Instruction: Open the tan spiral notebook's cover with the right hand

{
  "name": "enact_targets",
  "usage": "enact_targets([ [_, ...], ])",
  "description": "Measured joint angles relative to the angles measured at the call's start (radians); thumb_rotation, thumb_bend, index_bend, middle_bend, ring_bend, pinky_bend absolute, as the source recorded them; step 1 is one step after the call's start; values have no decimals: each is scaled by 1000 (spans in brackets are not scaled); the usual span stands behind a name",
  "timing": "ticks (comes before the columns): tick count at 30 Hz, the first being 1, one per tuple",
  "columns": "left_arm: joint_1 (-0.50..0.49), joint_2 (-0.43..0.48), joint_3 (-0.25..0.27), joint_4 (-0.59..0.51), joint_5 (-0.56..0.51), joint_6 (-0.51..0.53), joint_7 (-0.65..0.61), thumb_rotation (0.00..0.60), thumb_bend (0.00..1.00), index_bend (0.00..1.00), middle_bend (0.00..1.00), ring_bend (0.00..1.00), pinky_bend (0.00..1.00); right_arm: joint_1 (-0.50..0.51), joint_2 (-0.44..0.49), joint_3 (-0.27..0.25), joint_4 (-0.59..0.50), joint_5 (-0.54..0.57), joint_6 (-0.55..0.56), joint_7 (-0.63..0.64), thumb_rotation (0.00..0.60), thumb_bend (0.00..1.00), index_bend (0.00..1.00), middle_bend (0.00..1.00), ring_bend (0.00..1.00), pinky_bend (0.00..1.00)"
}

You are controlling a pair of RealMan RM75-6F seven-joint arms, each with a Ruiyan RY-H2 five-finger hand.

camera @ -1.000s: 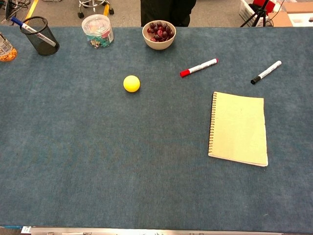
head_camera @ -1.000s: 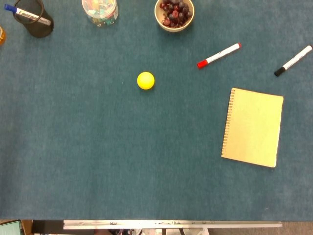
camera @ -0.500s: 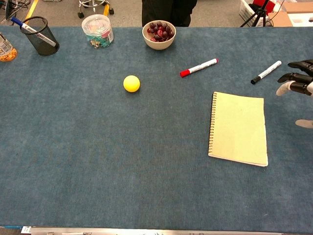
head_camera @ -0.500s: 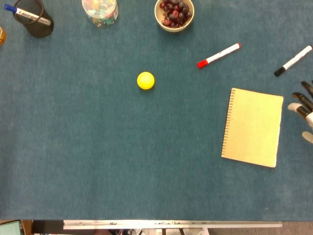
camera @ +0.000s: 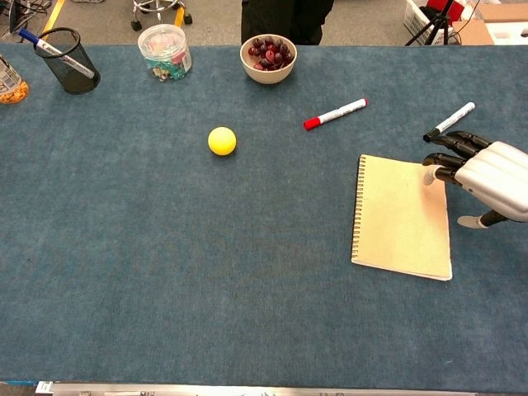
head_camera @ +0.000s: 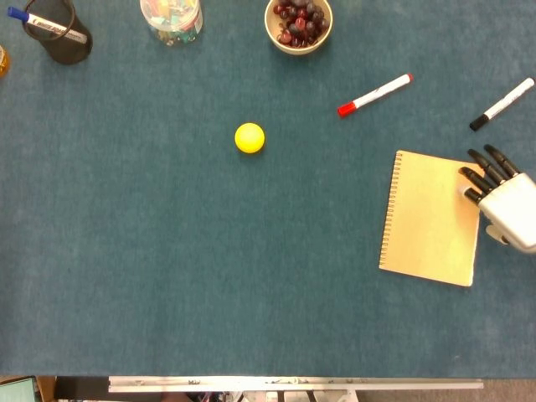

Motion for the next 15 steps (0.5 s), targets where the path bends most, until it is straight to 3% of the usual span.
enact_targets([
  [15, 5, -2, 0, 8, -4, -3, -5, 600, 484, 129, 71, 19, 27, 26, -77, -35, 122, -2, 17, 62, 600, 80, 352, 244, 48, 90],
])
